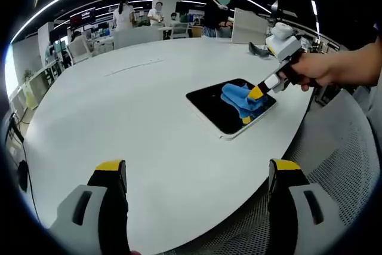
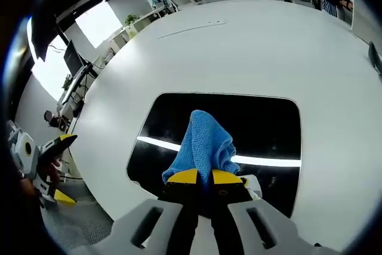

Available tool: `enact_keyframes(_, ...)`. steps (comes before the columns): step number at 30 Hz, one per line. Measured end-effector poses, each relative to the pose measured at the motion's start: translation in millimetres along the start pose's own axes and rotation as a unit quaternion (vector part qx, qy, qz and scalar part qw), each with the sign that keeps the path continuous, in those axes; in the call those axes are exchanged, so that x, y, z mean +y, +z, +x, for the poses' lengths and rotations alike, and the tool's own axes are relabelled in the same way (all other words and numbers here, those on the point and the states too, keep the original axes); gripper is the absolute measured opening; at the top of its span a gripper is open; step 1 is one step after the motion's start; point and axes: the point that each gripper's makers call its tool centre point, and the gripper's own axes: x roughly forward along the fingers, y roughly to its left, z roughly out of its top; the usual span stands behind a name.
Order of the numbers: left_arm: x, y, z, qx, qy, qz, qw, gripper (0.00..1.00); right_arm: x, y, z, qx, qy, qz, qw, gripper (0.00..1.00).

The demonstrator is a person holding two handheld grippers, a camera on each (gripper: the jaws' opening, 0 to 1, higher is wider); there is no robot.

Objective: Wipe the mirror surface with the cleaning cloth until all visible marks leave the cleaned area.

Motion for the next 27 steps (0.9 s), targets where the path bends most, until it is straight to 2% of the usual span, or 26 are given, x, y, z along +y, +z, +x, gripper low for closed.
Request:
enact_keyframes(4,-1.3,6.3,-1,-0.018,-0.005,-0.008,0.9998,0.98,-2,8.6,5,0.001,-0.004,-0.005,1.0,0.01)
enact_keyframes(11,-1.5,10.1,-1,-0.027,-0.005,-0.006,0.9996,0.97,-8,26.0,14,0.003,-0.008,-0.012,0.9999,0.01)
enact_keyframes(16,-5.2,7.6,0,-0.018,-0.006,0.017,0.9997,0.96,-14,40.8,21,-0.001,-0.011,-0.007,0.9999,0.01)
enact_keyframes(18,-5.1,9.6,-1,-0.023,-0.007,0.015,0.9996,0.96,-15,46.2,25,-0.004,-0.012,-0.027,0.9995,0.01)
enact_keyframes(27,-6.4,2.9,1,-0.013,-0.011,0.008,0.9998,0.99,-18,63.6,35,-0.003,-0.016,-0.021,0.9996,0.01)
